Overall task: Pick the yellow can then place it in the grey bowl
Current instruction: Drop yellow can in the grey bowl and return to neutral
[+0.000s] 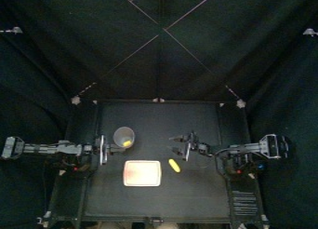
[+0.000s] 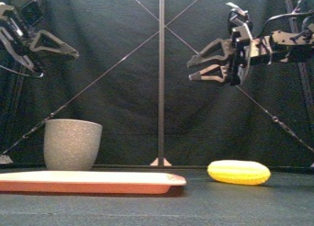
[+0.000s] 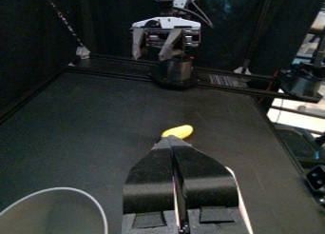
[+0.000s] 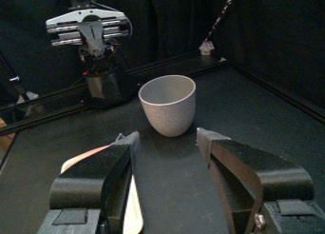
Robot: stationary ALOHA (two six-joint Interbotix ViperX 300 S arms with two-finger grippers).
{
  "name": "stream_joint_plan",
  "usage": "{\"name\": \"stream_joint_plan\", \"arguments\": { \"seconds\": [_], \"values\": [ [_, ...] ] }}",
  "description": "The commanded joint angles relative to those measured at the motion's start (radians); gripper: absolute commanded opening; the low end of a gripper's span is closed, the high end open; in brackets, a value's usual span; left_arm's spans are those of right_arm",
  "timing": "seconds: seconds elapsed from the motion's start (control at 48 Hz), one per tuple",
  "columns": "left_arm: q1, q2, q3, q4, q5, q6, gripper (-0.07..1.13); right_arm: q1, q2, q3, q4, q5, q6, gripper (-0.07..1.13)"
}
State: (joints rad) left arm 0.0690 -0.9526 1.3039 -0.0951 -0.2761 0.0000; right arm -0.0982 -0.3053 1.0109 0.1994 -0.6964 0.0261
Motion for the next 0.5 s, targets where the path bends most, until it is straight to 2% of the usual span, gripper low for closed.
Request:
{"name": "stream_joint_plan", "arguments": {
  "seconds": [0.021,0.5],
  "values": [
    [-0.002,0.002,-0.014,0.009,-0.011,0.002,-0.02,0.002,-0.018,-0.009,0.002,-0.008,0.0,0.88],
    [0.0,0.002,-0.008,0.009,-0.012,0.002,-0.02,0.005,-0.017,-0.015,0.0,-0.008,0.0,0.88]
  ]
}}
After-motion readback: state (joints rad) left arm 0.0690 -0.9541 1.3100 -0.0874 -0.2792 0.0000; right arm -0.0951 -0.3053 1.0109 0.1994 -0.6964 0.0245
